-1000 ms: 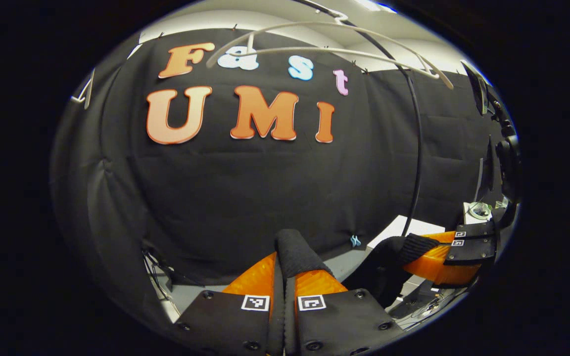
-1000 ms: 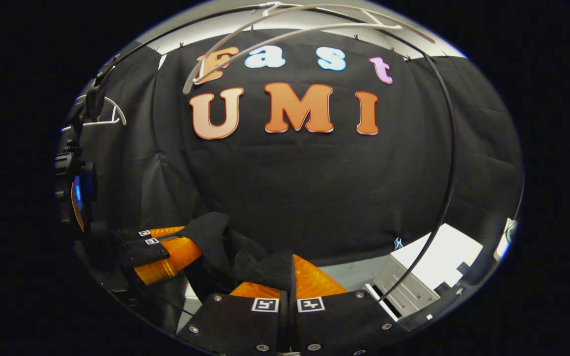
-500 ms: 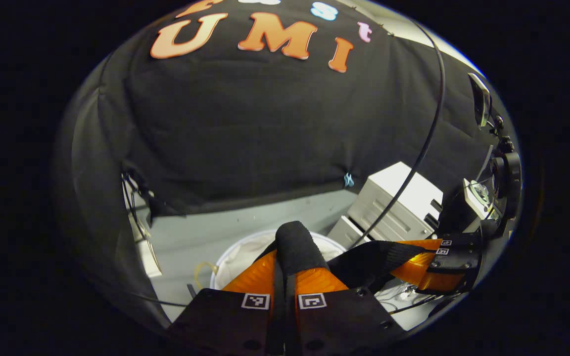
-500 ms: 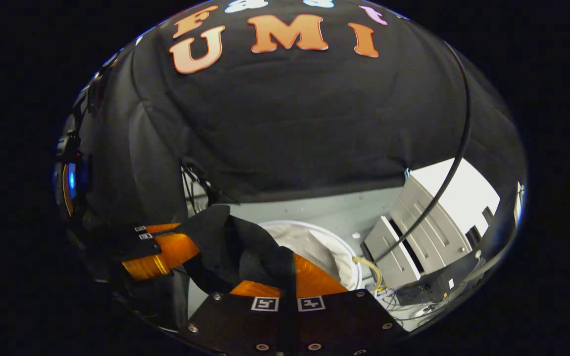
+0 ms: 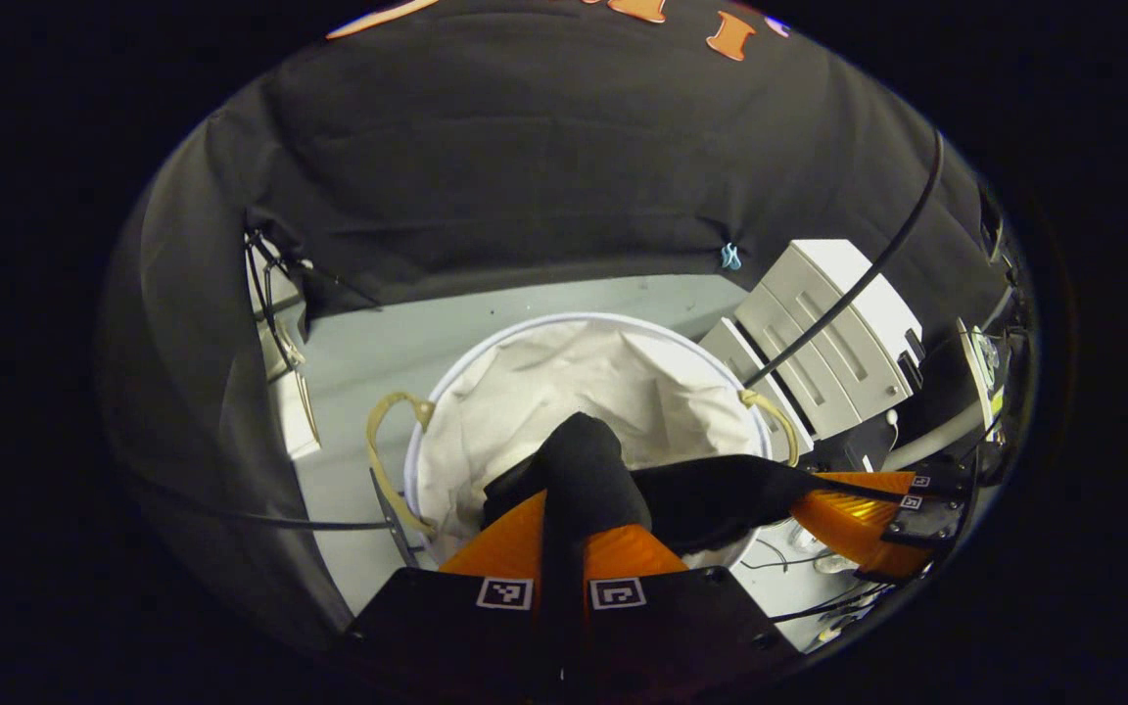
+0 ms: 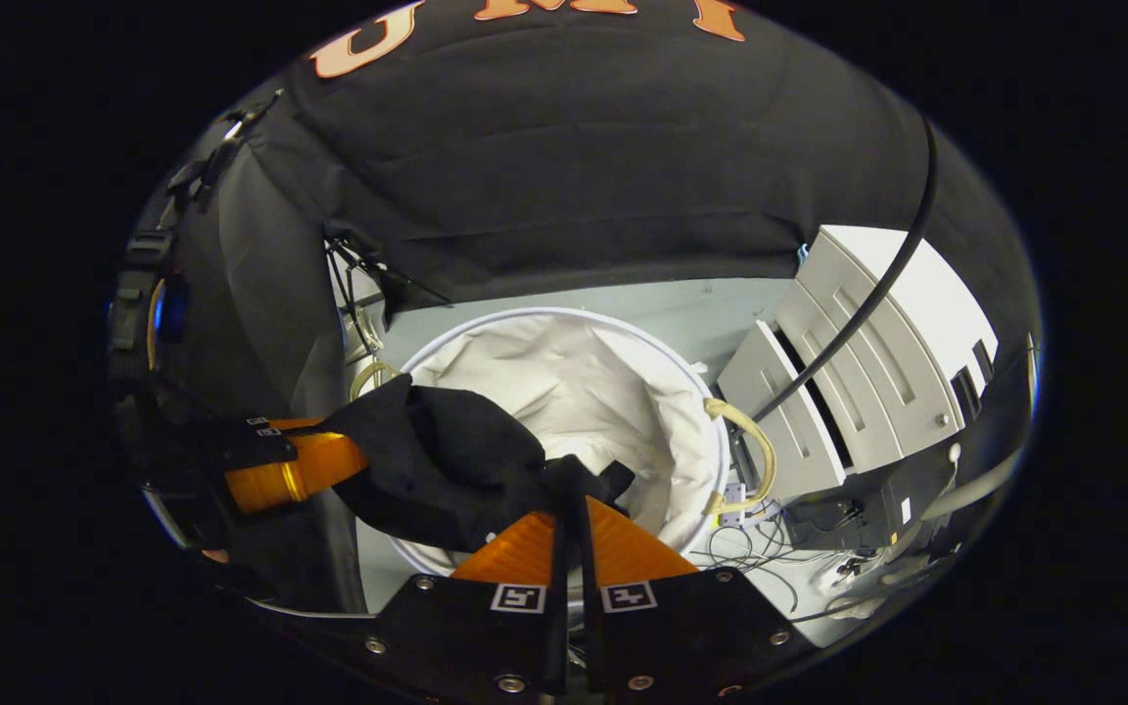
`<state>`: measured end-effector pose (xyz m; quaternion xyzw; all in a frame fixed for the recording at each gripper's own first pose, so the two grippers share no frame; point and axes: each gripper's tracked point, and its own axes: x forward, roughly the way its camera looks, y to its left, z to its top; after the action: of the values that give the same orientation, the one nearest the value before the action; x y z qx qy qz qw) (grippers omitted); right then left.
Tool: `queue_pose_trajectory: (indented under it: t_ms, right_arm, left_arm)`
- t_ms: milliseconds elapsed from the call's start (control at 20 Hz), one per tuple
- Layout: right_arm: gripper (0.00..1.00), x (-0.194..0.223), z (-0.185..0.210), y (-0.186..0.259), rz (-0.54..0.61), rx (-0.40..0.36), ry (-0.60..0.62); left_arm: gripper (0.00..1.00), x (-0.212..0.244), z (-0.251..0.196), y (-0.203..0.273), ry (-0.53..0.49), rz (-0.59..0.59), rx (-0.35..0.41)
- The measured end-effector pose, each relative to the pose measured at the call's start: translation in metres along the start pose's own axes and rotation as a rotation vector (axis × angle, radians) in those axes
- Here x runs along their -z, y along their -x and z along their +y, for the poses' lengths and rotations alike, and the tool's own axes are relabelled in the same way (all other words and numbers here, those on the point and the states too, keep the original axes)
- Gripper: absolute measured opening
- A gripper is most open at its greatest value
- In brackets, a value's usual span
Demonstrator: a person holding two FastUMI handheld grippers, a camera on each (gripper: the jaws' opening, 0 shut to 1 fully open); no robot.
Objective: Grasp the clothes on the hanger with both hands and then place them into the laundry hamper below.
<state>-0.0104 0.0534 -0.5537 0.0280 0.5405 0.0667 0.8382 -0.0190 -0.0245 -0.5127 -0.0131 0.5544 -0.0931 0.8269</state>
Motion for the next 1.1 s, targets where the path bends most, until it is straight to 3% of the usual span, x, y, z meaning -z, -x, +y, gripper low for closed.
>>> queue_pose_trajectory:
  t_ms: [150,300,400,500,550,650,700,800,950,1000,1050,1100]
  right_arm:
    - [0.09,-0.009,-0.001,-0.001,-0.021,-0.001,-0.004]
    - [0.08,-0.006,-0.002,-0.002,-0.018,-0.003,-0.001]
    - [0.14,0.001,0.001,-0.001,-0.01,-0.013,-0.006]
    - [0.24,0.004,0.003,-0.003,-0.006,-0.019,-0.005]
    - [0.23,0.004,0.003,-0.005,-0.006,-0.016,-0.001]
    - [0.53,0.007,0.008,-0.002,-0.004,-0.023,-0.003]
    - [0.61,0.009,0.009,-0.004,-0.005,-0.026,-0.004]
    - [0.74,0.01,0.006,-0.002,-0.007,-0.019,-0.002]
    - [0.8,0.008,0.003,0.0,-0.014,-0.006,-0.008]
    - [0.83,0.007,0.004,0.001,-0.018,-0.006,-0.012]
    - [0.84,0.007,0.004,0.002,-0.019,-0.005,-0.016]
    - [0.87,0.005,0.003,0.002,-0.025,-0.003,-0.02]
  left_arm:
    - [0.08,0.009,0.005,-0.003,-0.023,0.024,-0.006]
    - [0.17,0.018,-0.003,-0.003,-0.021,0.048,0.022]
    - [0.22,0.013,-0.004,-0.003,-0.028,0.036,0.029]
    - [0.48,0.009,-0.004,-0.003,-0.038,0.032,0.036]
    - [0.5,0.009,-0.001,-0.004,-0.045,0.037,0.025]
    - [0.73,0.012,0.002,-0.005,-0.044,0.04,0.008]
    - [0.84,0.014,0.001,-0.005,-0.036,0.045,0.003]
    - [0.89,0.014,0.002,-0.005,-0.022,0.046,-0.007]
    - [0.9,0.019,0.009,-0.007,-0.009,0.04,-0.015]
    - [0.96,0.018,0.01,-0.005,-0.01,0.036,-0.022]
    - [0.9,0.018,0.011,-0.004,-0.012,0.035,-0.026]
    - [0.92,0.018,0.01,-0.003,-0.013,0.031,-0.027]
